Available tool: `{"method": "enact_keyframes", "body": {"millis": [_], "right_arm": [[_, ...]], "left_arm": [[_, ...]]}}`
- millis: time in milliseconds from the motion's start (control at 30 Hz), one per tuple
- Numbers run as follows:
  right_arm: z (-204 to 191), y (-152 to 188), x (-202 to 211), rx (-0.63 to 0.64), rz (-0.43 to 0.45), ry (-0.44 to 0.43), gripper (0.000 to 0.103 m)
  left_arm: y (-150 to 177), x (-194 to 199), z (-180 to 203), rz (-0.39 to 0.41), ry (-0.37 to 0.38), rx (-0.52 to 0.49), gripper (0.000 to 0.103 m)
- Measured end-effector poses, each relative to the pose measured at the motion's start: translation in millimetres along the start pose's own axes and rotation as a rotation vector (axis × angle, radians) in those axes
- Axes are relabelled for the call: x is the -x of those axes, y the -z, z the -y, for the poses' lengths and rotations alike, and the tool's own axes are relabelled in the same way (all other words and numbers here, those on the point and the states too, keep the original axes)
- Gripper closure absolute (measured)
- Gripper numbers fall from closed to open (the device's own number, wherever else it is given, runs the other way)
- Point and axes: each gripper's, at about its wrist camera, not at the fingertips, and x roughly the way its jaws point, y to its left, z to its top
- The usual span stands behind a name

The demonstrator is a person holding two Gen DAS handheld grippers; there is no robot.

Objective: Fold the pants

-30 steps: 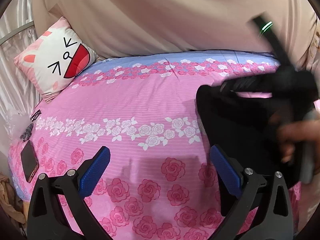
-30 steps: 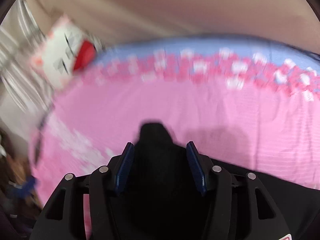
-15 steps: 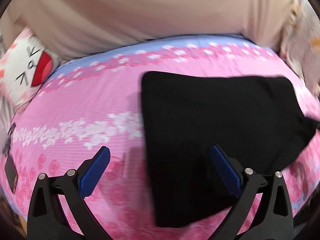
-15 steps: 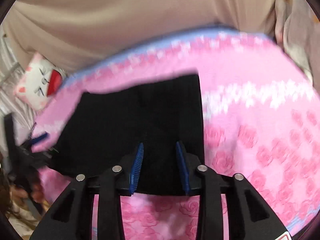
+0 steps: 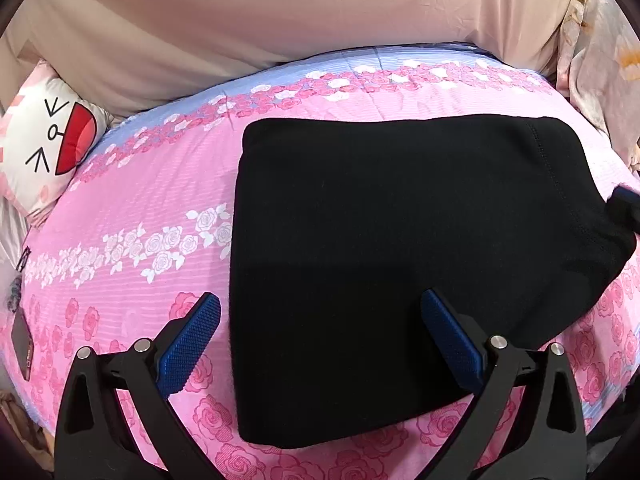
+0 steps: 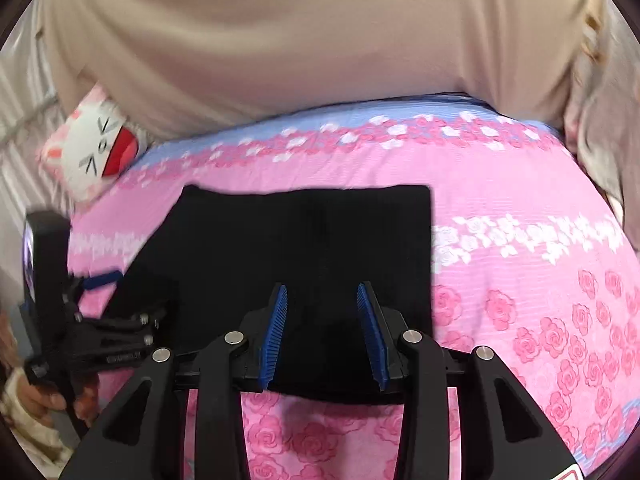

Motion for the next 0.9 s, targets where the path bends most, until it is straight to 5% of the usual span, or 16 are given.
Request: {"method": "enact_keyframes", "body": {"millis": [67, 267, 333, 400, 467, 600, 667, 700, 733, 767, 800, 900], "right_arm": [[7, 14, -18, 0.011, -0.072, 0.006, 0.067], [22, 22, 0, -0.037, -0.042, -0.053, 0.066], [29, 21, 13, -0.064, -0.012, -0.036, 0.053], [35, 21, 22, -0.071, 0.014, 0.031, 0.027], [48, 26, 20, -0.106, -0.001, 0.044, 0.027], [78, 37, -15, -0.281, -0.088, -0.094, 0.027], [86, 44, -28, -0.354, -0.064, -0.169, 0.026], [84, 42, -31, -0.349, -0.066, -0.195, 0.042], [81, 40, -33, -0.345, -0.08, -0.21, 0.047], [76, 33, -29, -0.33, -0.076, -0.22, 0.061], [72, 27, -21, -0.306, -0.064, -0.227, 0.069], [57, 7, 23, -0.254, 0.023, -0.279, 0.072]], "left_arm": [[1, 0, 0, -0.001, -0.004, -0.001, 0.005], [5, 3, -2, -0.008, -0.005, 0.018, 0.005], [6, 8, -8, -0.005, 0.026, 0.04, 0.005], [8, 14, -18, -0.009, 0.09, 0.083, 0.005], [12, 13, -31, -0.032, 0.156, 0.147, 0.005], [26, -16, -58, -0.133, 0.275, 0.352, 0.005], [28, -19, -59, -0.075, 0.292, 0.369, 0.005], [26, -20, -55, -0.066, 0.292, 0.337, 0.016], [22, -21, -49, -0.063, 0.335, 0.297, 0.042], [19, -17, -48, -0.056, 0.35, 0.283, 0.048], [12, -7, -47, -0.035, 0.317, 0.257, 0.067], [-4, 23, -55, 0.019, 0.344, 0.203, 0.07]]}}
